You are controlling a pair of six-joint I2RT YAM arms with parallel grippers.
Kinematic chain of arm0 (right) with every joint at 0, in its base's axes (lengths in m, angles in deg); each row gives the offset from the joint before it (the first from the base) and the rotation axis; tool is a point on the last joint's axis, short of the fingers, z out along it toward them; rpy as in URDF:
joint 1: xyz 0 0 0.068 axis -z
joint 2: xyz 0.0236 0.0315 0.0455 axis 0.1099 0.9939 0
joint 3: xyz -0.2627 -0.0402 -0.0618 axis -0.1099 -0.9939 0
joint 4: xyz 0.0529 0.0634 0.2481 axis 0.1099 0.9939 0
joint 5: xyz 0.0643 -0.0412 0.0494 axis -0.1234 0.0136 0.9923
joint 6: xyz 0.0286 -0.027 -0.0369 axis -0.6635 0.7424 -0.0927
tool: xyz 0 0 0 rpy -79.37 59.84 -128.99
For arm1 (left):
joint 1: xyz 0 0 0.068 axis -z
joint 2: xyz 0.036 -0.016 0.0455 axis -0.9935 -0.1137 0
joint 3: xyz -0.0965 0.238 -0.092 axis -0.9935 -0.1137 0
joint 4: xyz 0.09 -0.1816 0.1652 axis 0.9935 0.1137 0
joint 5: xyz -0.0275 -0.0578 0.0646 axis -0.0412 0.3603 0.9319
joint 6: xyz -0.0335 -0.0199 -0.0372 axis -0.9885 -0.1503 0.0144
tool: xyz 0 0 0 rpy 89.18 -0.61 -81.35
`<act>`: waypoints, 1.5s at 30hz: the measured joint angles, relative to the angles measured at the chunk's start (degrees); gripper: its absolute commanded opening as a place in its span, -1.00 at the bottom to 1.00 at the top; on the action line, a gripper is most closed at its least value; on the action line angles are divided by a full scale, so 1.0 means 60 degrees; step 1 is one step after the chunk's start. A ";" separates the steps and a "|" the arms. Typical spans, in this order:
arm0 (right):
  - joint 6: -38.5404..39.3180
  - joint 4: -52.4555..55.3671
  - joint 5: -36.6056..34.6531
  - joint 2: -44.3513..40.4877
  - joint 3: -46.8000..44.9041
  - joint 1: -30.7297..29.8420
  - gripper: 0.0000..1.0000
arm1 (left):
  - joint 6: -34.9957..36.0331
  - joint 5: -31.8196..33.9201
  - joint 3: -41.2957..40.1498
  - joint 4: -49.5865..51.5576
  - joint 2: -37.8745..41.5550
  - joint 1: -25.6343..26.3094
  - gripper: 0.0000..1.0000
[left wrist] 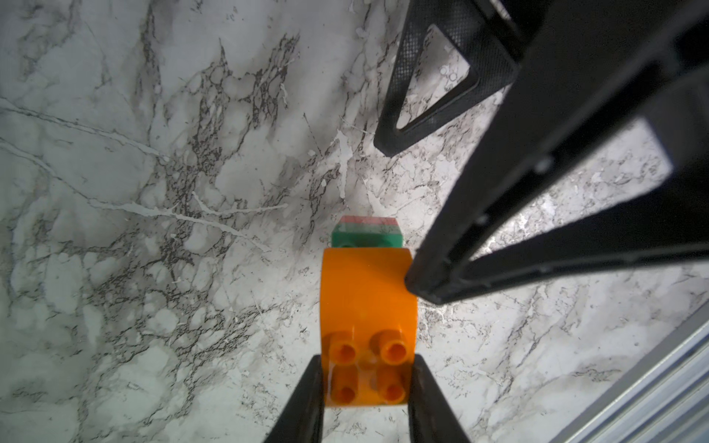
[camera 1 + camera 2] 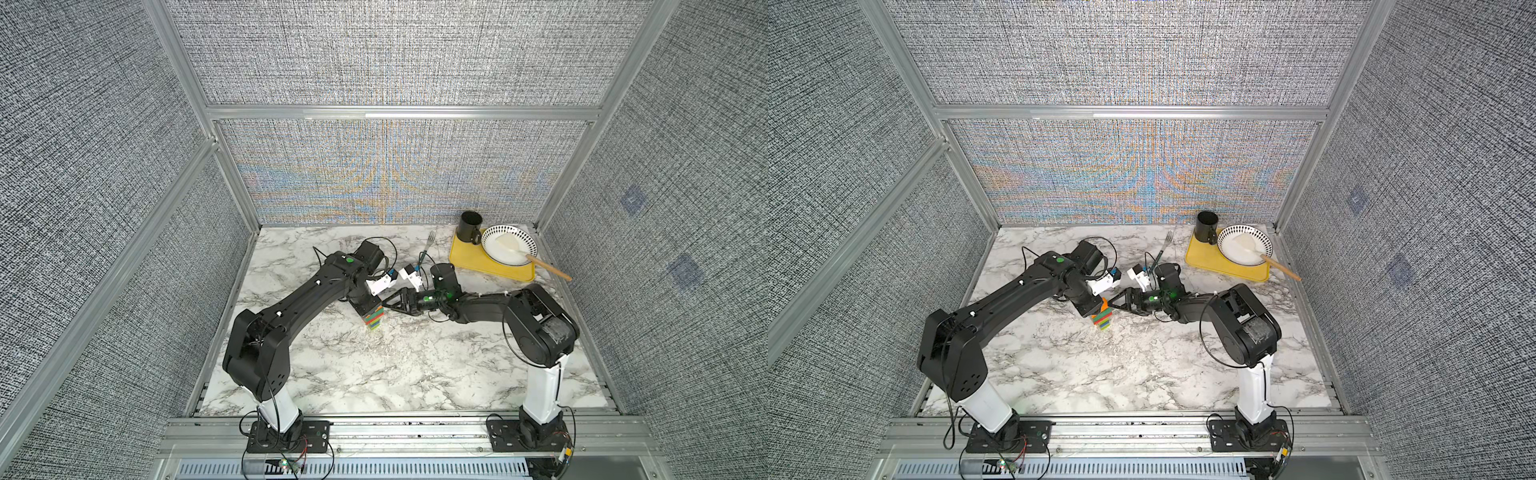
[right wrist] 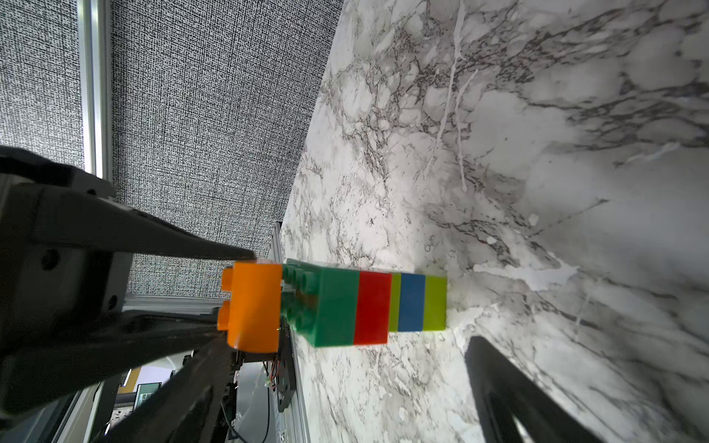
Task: Assemble an ice cream with lego
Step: Assemble the lego brick with the lego brick.
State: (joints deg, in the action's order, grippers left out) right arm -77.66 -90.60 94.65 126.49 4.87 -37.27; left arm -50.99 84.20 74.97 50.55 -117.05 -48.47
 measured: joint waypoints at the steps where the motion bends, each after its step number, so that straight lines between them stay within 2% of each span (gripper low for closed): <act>1: -0.0004 0.0000 0.0007 0.0040 0.0033 -0.0015 0.95 | 0.0000 0.0029 0.0000 -0.0007 0.0011 0.0000 -0.96; 19: -0.0011 0.0000 0.0047 0.0186 0.0109 -0.0084 0.95 | -0.0007 -0.0113 0.0313 0.0106 -0.0583 0.0011 -0.96; 33: -0.0557 -0.0306 0.0463 0.0678 0.0685 -0.0087 0.93 | -0.0543 0.0033 0.0565 0.0288 -0.1115 0.0095 -0.96; 41: -0.0710 -0.0379 0.0739 0.1009 0.0987 -0.0215 0.80 | -0.0667 0.0102 0.0601 0.0328 -0.1198 0.0146 -0.96; 45: -0.0925 -0.0747 0.0809 0.1213 0.0867 -0.0262 0.67 | -0.0681 0.0109 0.0648 0.0390 -0.1300 0.0146 -0.96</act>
State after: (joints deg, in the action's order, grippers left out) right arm -83.22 -95.08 99.50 133.77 10.07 -38.85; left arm -55.08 84.86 78.86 52.89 -124.85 -47.59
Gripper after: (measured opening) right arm 0.871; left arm 0.338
